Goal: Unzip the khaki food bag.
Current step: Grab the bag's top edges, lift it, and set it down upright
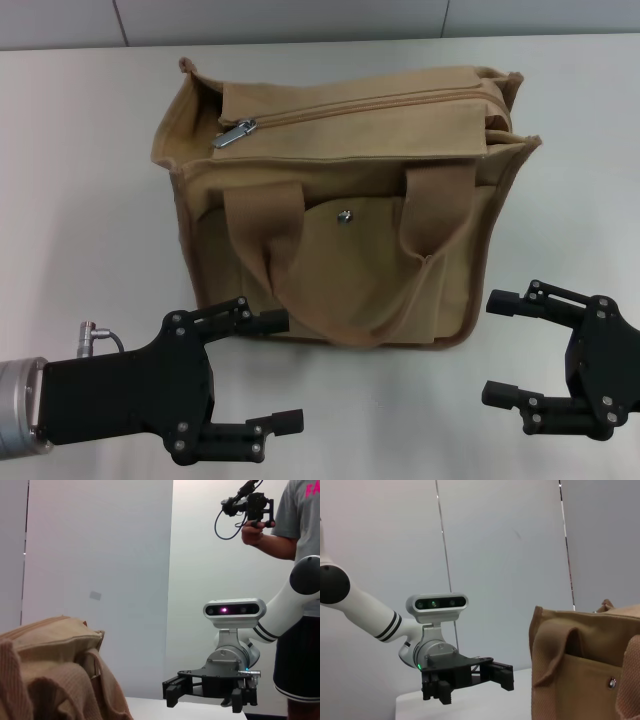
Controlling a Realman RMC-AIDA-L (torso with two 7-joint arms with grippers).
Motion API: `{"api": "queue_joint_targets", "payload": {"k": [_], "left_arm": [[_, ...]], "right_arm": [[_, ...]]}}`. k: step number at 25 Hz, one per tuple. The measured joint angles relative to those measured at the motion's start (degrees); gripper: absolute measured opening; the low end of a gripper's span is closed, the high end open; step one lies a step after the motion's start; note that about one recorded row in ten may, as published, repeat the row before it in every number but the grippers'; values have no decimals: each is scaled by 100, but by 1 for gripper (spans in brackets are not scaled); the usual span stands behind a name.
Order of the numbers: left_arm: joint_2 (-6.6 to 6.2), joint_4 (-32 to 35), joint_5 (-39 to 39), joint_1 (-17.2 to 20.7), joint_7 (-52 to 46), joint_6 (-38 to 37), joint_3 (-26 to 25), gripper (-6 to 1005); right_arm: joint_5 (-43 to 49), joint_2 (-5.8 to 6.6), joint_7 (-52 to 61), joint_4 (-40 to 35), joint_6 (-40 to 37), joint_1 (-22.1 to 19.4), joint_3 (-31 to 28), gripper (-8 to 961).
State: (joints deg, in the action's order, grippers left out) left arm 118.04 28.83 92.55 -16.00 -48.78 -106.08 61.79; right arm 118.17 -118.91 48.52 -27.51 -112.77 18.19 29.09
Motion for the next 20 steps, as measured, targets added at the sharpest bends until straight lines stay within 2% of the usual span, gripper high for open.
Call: {"api": "queue_joint_targets", "payload": {"k": [17, 19, 20], "left_arm": [[0, 0, -3, 41, 24, -32, -46, 747], [0, -7, -7, 82, 114, -113, -298, 744], [6, -50, -8, 195, 251, -156, -820, 743]], "right_arm": [[3, 0, -1, 0, -8, -4, -10, 834], [-74, -1, -38, 0, -57, -36, -112, 833], [-299, -9, -69, 0, -38, -109, -423, 833]]}}
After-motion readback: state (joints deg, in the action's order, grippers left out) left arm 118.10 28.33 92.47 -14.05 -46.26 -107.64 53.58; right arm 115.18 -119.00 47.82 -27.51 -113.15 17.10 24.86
